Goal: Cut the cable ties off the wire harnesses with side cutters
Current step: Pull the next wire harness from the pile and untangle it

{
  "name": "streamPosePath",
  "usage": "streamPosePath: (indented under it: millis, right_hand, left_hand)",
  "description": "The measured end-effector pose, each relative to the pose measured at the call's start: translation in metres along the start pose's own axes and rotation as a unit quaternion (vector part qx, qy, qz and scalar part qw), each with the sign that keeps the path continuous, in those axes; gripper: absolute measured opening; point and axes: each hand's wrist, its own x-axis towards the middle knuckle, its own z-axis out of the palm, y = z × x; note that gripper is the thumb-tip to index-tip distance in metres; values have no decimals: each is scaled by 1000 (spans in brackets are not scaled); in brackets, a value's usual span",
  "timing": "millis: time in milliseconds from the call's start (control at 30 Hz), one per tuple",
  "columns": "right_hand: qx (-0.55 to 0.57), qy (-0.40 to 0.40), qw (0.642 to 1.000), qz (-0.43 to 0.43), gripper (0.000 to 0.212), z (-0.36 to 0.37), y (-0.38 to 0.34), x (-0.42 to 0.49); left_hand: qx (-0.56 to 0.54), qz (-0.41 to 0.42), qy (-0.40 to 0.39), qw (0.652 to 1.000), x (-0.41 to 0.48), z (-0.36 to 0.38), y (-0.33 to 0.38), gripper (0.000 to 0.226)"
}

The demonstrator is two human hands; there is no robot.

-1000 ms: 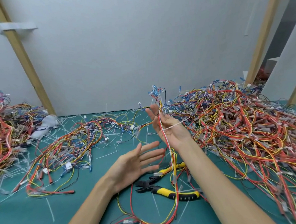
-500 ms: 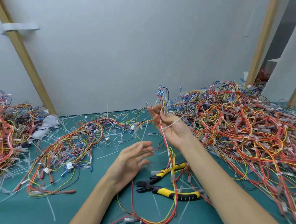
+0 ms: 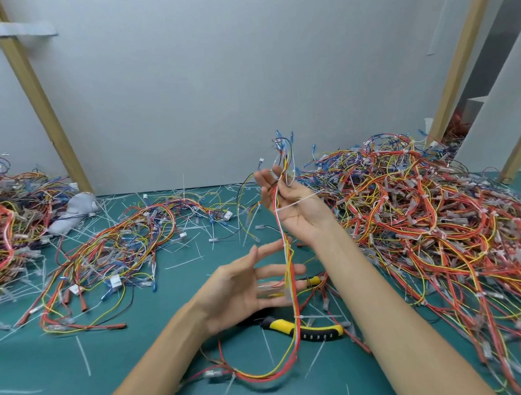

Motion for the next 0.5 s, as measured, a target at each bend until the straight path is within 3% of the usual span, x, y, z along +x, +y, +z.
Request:
streamPosePath:
  millis: [500]
  right_hand:
    - [-194,21,981,-16,27,-19,-3,8]
  left_hand:
    - [17,29,13,999,0,-11,5,54]
